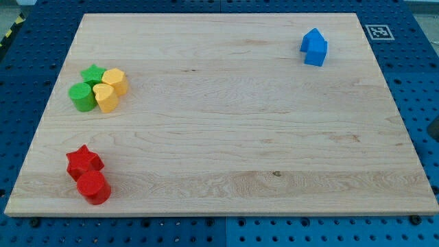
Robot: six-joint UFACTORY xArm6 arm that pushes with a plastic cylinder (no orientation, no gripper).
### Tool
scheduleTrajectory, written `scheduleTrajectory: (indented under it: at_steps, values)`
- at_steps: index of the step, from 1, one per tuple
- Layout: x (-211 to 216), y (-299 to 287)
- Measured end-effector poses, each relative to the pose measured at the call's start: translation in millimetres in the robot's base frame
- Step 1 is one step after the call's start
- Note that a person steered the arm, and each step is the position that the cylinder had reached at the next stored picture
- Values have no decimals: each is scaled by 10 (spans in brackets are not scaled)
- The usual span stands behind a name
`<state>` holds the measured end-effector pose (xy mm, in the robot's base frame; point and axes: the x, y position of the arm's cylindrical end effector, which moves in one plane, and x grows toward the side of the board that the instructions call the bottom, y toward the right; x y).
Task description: Push the blue cube left a bit
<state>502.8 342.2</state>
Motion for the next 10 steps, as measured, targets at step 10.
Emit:
scheduleTrajectory:
  at_steps: [10]
  values:
    - [-1862,-383]
